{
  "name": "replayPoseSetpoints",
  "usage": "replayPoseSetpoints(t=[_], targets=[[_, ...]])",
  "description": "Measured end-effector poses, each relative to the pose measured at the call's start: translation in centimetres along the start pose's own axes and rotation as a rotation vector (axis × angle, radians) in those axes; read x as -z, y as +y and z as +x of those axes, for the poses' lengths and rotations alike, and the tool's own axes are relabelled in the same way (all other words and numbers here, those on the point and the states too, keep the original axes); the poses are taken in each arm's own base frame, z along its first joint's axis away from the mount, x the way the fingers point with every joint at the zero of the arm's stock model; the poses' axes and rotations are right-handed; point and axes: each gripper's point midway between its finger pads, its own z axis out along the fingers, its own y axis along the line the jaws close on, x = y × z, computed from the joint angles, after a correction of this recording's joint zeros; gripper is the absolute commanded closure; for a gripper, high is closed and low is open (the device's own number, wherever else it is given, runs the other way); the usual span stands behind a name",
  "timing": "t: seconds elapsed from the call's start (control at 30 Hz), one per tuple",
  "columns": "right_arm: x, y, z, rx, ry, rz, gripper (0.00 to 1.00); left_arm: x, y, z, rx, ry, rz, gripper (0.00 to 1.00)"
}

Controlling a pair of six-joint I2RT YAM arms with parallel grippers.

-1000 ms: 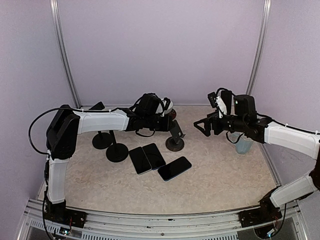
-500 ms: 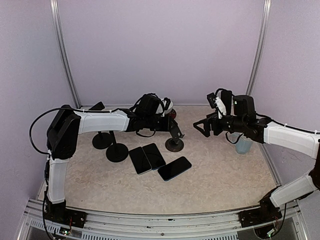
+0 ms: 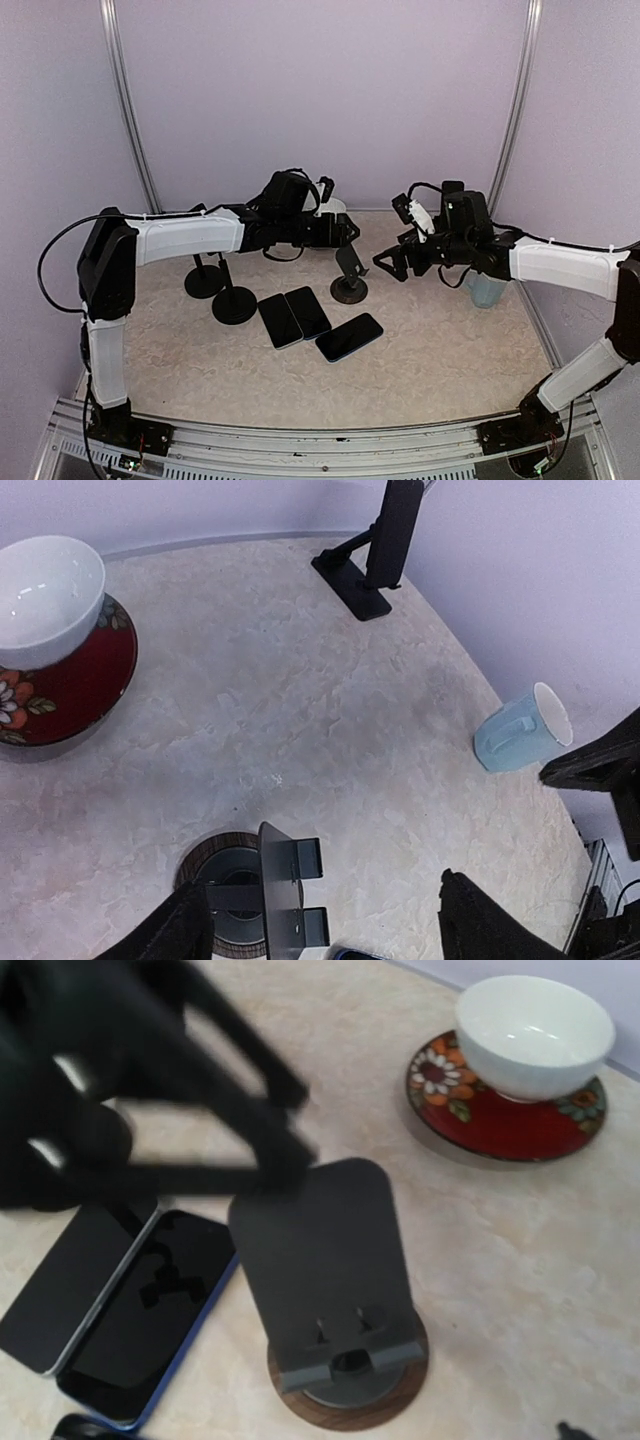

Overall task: Place the phone on the phone stand
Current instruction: Pick up the phone stand at the center of the board.

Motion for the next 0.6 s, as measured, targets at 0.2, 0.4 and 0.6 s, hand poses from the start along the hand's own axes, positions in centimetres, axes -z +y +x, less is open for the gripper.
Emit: replayPoseSetpoints(t=[0.2, 0.4, 0.6], targets=[[-2.3, 0.2, -0.3, 0.062, 0.027, -0.026, 0.0, 6.3, -1.7, -5.1, -0.019, -0.121, 0.001, 0.01], [-4.9, -0.1, -1.3, 0.119, 0.05, -0.053, 0.0, 14.0, -2.6, -8.6, -0.046, -0.246, -0.023, 0.01], [-7.8, 1.0, -1.5, 0.18, 0.099, -0.101, 0.0, 21.6, 0.7, -10.1, -0.059, -0.333, -0.144, 0.01]])
